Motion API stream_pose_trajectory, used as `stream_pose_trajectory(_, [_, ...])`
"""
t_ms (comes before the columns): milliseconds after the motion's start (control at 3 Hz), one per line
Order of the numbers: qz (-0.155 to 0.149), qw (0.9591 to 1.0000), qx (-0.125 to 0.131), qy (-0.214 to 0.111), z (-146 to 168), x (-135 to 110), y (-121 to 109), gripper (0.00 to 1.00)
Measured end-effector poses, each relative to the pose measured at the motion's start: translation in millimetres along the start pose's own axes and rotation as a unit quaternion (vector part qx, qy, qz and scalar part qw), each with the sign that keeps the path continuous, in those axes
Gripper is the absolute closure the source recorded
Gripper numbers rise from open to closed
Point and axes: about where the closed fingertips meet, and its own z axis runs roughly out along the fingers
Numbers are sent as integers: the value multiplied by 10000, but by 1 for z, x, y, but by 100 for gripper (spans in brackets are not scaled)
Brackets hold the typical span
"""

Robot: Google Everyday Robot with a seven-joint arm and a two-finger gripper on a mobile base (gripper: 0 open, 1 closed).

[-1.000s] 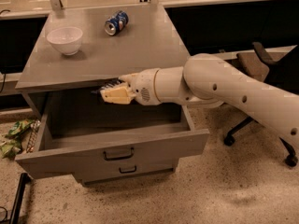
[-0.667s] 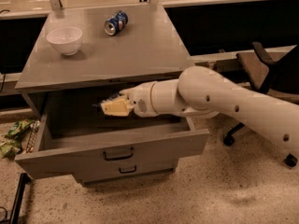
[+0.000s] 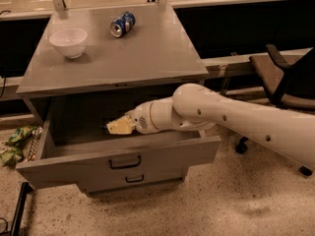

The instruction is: Place rxbar blueberry into top drawer

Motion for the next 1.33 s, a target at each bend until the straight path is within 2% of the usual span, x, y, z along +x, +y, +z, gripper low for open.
stream_pose_trajectory(333, [184,9986,354,334,25,23,-19,74])
stream_pose_trajectory(667, [254,9969,532,521,38,26,-32,52])
stream_pose_trajectory(1000, [333,9957,663,554,49,23,-41,28])
stream_pose_trajectory(1333, [369,9952,751,502,44,18,-43,0])
